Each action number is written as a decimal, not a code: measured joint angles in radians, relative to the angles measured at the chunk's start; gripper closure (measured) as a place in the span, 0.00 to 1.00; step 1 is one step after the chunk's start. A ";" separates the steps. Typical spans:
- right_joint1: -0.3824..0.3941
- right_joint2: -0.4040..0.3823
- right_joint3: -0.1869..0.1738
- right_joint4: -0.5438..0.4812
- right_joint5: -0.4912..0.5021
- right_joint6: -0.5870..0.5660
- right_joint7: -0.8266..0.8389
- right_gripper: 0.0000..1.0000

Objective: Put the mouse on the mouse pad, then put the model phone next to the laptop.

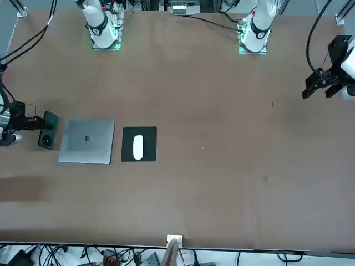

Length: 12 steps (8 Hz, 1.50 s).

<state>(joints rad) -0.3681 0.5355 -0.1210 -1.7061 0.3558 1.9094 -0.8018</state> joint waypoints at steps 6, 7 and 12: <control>0.000 0.144 0.004 0.128 0.003 0.000 -0.041 0.84; 0.000 0.158 0.004 0.151 0.003 0.000 -0.042 0.84; -0.001 0.168 0.007 0.165 0.040 -0.063 -0.044 0.84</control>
<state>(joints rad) -0.3688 0.7038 -0.1144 -1.5407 0.3954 1.8468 -0.8462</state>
